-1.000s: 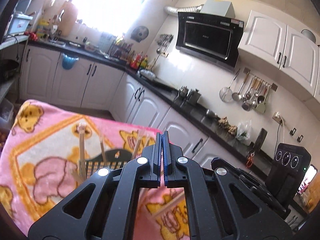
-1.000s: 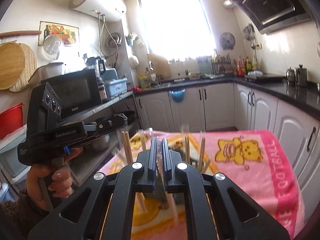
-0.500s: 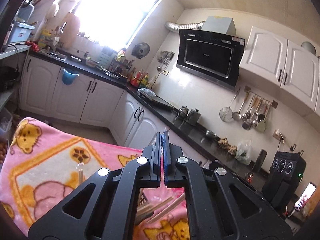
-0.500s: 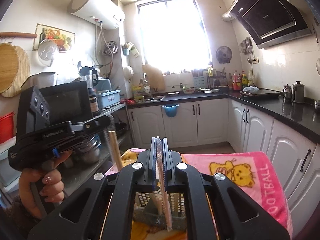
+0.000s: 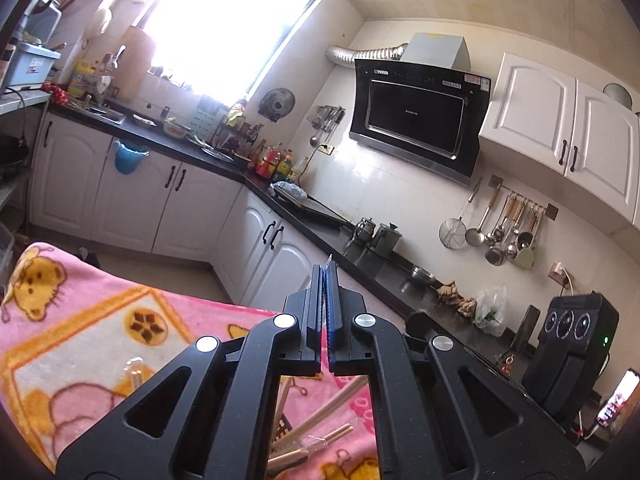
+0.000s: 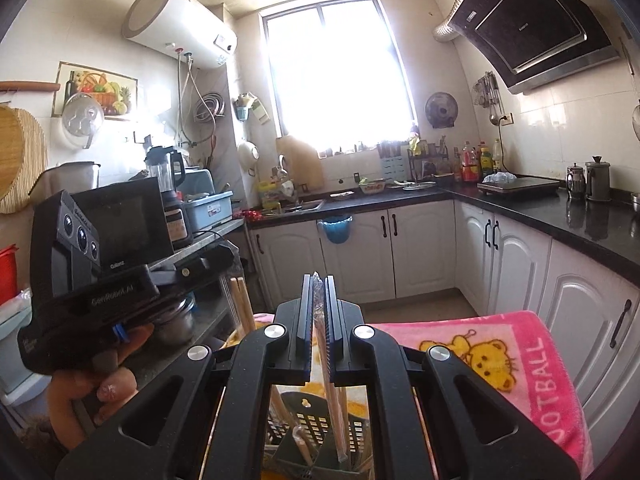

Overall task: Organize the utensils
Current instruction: 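Lower the chopsticks into the caddy and open both grippers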

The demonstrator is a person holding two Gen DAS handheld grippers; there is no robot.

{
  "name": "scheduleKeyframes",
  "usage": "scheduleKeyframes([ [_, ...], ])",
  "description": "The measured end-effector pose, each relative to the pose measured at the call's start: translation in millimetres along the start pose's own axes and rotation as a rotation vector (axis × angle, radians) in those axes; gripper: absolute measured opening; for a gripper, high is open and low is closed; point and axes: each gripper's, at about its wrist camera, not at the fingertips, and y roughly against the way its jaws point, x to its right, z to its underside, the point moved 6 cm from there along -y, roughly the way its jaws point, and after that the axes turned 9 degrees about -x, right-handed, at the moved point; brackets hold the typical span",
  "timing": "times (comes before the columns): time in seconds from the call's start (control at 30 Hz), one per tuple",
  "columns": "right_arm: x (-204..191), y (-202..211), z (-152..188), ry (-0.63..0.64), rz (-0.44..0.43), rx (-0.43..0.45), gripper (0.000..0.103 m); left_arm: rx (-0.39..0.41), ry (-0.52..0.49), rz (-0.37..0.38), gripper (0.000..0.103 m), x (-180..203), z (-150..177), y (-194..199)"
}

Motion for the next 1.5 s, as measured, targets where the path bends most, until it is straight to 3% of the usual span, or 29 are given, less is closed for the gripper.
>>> scheduleKeyframes([
  [0.43, 5.7, -25.4, 41.7, -0.012, 0.015, -0.072, 0.006, -0.054, -0.02, -0.01, 0.0, -8.3, 45.4, -24.5],
  [0.87, 15.8, -20.7, 77.0, -0.046, 0.043, -0.119, 0.007, -0.126, -0.018, -0.084, 0.001, -26.2, 86.4, -22.7],
  [0.97, 16.0, -15.2, 83.8, -0.044, 0.049, -0.122, 0.016, -0.133, -0.007, -0.096, 0.009, -28.4, 92.5, -17.3],
  [1.1, 17.3, -8.9, 89.8, -0.041, 0.054, -0.127, 0.018, -0.138, -0.019, -0.123, 0.012, -25.9, 97.9, -10.5],
  [1.2, 17.1, -0.3, 94.4, -0.038, 0.059, -0.124, 0.026, -0.134, -0.018, -0.132, 0.027, -25.5, 101.6, -1.5],
  [1.5, 16.9, 24.0, 108.1, -0.027, 0.077, -0.131, 0.039, -0.129, -0.02, -0.138, 0.053, -19.8, 110.3, 24.4],
])
